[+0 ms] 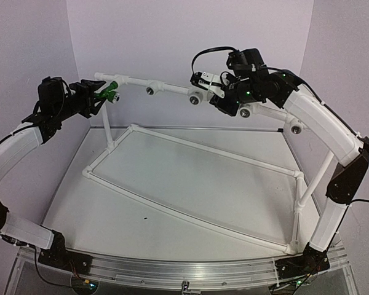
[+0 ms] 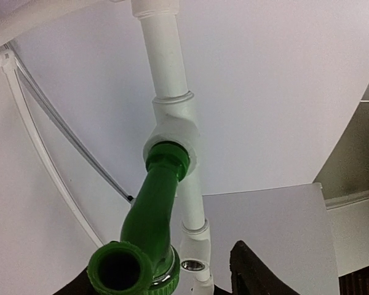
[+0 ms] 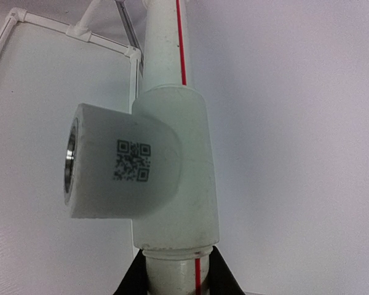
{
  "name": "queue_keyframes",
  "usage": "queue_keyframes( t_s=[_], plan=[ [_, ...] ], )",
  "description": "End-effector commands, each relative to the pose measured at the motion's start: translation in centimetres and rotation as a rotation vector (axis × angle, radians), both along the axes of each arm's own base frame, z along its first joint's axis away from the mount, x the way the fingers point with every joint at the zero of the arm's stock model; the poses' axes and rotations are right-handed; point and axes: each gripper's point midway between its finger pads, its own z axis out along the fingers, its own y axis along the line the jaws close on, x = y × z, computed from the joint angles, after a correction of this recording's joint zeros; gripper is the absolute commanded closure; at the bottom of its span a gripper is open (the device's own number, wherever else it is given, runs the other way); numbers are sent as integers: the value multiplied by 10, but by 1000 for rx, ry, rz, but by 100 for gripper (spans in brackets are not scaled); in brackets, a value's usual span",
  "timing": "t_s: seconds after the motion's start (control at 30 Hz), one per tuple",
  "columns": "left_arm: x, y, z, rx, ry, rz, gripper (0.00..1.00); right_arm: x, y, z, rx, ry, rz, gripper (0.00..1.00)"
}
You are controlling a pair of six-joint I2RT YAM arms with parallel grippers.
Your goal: Install the water faucets
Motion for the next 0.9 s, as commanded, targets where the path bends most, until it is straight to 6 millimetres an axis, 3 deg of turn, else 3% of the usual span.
queue_keyframes(
  t_s=[0.0,0.23,0.33,0.63,0.87],
  plan=[
    [4,-4,20,154,-97,-5,45,7,2,-7,111,65,-107,100],
    [10,1,17,348,-157,20,72,6,-1,-7,103,61,-108,100],
    [10,5,15,467,-204,27,78,4,-2,-6,104,60,-108,100],
    [14,12,3,982,-403,3,82,0,-6,-4,105,59,-107,100],
    [2,2,-8,1505,-697,-87,78,-1,-9,-4,100,57,-111,100]
  ],
)
